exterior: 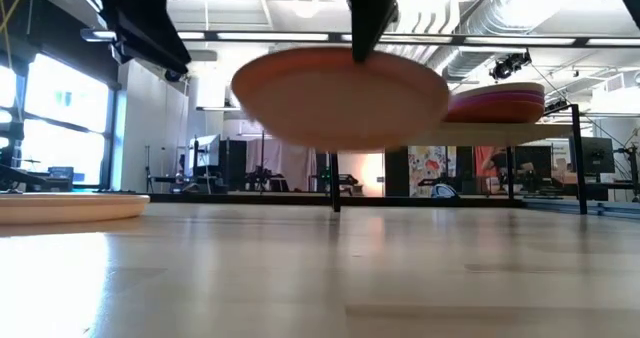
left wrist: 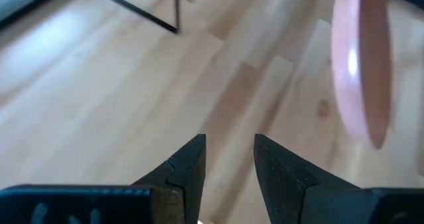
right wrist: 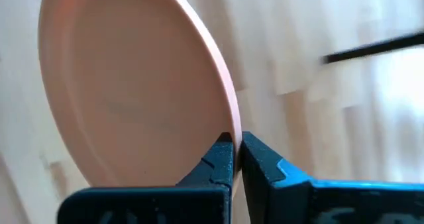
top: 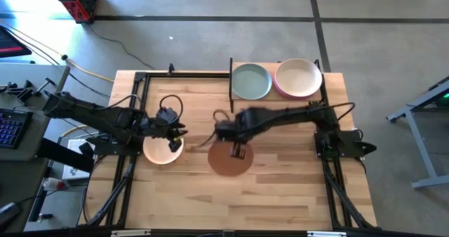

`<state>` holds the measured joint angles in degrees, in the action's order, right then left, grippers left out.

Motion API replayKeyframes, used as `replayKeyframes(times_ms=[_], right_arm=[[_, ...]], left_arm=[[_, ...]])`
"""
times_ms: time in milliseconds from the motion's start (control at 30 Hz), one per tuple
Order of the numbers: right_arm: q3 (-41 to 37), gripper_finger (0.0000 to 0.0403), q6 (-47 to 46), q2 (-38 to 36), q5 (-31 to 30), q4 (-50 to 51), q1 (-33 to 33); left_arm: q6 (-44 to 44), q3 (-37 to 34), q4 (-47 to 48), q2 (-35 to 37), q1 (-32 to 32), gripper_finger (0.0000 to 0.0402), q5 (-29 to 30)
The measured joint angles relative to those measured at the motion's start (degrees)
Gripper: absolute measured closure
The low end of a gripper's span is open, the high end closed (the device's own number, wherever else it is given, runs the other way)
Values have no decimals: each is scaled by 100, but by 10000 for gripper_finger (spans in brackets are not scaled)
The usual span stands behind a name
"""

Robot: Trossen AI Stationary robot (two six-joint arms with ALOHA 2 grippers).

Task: Place and stack plates onto a shelf
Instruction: Stack the brown plate on top of the light blue plate on the shelf

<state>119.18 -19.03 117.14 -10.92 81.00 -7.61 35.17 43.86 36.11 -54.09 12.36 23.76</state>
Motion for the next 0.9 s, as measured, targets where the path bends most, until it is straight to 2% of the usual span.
replayKeyframes(times_ms=[267, 533, 633, 900], right_arm=[[-1, 403, 446, -881, -515, 65, 995], [0, 403, 1043, -1518, -543, -157, 2336], [-1, 403, 1312, -1633, -374, -352, 2862], [0, 403, 1786, -1691, 690, -840, 4127]], left_arm=[[-600, 0, -16, -1, -492, 286, 435], [-1376, 0, -419, -1, -988, 286, 961], [-1845, 0, -779, -1, -1203, 286, 1057], [-2833, 0, -1727, -1, -1890, 286, 1065]])
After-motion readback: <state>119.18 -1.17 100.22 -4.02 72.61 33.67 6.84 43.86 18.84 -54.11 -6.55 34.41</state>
